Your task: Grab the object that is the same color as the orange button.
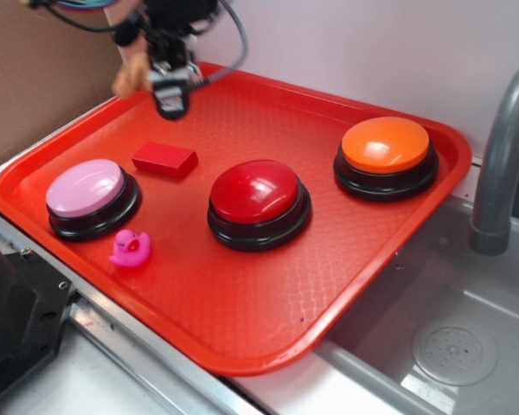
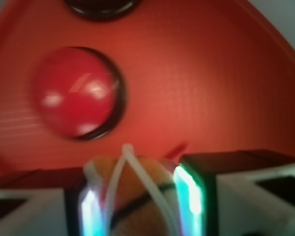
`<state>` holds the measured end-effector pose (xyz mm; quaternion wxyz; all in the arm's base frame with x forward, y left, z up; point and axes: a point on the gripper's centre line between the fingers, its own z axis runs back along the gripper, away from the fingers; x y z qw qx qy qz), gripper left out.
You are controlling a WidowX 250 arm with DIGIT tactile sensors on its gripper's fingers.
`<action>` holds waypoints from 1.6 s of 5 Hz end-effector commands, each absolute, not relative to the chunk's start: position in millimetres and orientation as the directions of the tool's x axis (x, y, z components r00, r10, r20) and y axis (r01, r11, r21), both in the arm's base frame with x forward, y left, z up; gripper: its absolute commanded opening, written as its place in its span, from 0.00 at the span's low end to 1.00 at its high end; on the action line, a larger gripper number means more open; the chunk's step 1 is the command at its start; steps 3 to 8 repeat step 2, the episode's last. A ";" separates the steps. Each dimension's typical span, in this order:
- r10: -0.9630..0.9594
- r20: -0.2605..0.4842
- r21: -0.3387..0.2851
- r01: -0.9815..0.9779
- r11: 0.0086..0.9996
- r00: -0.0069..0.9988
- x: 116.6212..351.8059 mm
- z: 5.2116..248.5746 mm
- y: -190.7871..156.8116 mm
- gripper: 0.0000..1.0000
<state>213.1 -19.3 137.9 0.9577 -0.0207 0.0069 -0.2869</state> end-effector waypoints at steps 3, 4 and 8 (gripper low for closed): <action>-0.031 0.069 -0.045 0.035 0.998 0.997 167.0 292.7 -41.3 0.00; -0.031 0.069 -0.045 0.035 0.998 0.997 167.0 292.7 -41.3 0.00; -0.031 0.069 -0.045 0.035 0.998 0.997 167.0 292.7 -41.3 0.00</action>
